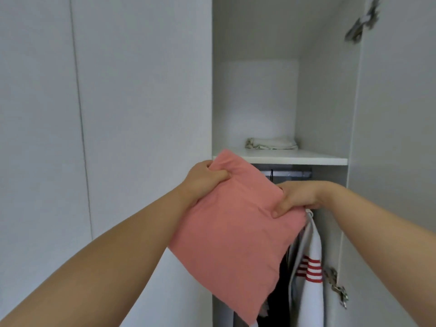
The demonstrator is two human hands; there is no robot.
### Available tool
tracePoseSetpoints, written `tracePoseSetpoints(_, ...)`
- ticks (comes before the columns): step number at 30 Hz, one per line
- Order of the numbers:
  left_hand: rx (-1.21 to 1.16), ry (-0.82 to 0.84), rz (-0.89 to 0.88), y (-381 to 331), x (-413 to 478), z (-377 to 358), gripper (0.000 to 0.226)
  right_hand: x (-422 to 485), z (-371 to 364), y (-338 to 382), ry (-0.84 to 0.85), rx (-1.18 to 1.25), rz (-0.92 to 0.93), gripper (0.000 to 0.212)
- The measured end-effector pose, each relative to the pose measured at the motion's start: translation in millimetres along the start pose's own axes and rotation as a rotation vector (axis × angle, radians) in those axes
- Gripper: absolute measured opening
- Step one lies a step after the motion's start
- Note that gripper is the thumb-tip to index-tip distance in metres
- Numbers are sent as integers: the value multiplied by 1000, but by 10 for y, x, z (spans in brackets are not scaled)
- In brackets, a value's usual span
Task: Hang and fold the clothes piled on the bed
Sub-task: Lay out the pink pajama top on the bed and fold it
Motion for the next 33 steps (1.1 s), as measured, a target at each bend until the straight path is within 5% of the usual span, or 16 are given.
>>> tracePoseSetpoints(6,-58,-2,5,-290,452,-23,38,-107,984,92,-497,121,-75,59)
tracePoseSetpoints(10,-215,24,118,-333,845,-194,66,-134,1566,115,-703,172,-115,32)
tracePoseSetpoints(16,-498,42,261,-305,1685,-738,43,100,2538,-138,-1015,254,-151,31)
tracePoseSetpoints(19,-521,90,344,-277,2154,-1084,15,452,3010,-372,-1045,165,-234,18)
tracePoseSetpoints(22,-510,74,330,-282,2692,-1318,19,824,3454,-606,-1067,72,-292,47)
tracePoseSetpoints(25,-536,36,314,-254,3239,-1503,14,1141,3861,-684,-1117,-5,-292,52)
tracePoseSetpoints(28,-478,-12,349,155,4022,-1702,94,1423,4146,-768,-1121,-191,-332,42)
tracePoseSetpoints(30,-252,22,378,175,3868,-1771,117,1712,4095,-946,-949,-481,-453,53)
tracePoseSetpoints(33,514,188,263,248,3689,-1885,97,2141,3664,-1414,-506,-764,-589,64)
Point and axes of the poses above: each hand's wrist, its own x-axis towards the middle knuckle, its own z-axis out of the back of the hand, y = z × x, the point moved 9 cm from there along x, towards the middle knuckle, and after that the axes turned 12 degrees about -x, right-handed, at the moved point
